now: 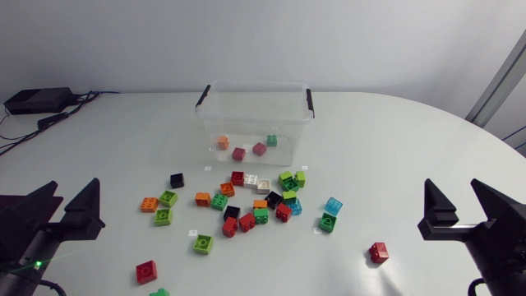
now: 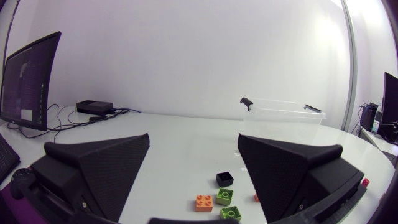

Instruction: Place the duplo bricks in the container

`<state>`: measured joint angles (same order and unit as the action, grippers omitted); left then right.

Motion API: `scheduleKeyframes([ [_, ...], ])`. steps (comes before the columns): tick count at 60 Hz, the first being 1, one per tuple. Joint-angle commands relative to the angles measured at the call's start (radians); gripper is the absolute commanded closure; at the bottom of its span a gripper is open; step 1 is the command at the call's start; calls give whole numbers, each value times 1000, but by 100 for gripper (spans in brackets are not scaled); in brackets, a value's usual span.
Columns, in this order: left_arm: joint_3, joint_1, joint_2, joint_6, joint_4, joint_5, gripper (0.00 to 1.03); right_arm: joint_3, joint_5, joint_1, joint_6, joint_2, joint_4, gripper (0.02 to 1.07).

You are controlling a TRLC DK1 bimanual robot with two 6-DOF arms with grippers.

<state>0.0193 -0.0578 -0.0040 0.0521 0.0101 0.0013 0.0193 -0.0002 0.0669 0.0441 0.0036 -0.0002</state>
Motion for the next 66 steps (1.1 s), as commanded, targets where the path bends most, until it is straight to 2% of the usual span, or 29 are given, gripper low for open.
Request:
scheduleKeyframes([
  [1,-18,1,-4,8,5,-3,4,-21,-4,-7,-27,-8,-6,6],
  [26,-13,3,-8,0,1,-3,5,-21,-3,-15,-24,-10,9,6],
  [45,73,12,6,0,45,-4,6,2,-1,-15,-21,-8,6,6],
  [66,217,35,231,17,64,-4,6,80,26,-72,-24,56,-6,6],
])
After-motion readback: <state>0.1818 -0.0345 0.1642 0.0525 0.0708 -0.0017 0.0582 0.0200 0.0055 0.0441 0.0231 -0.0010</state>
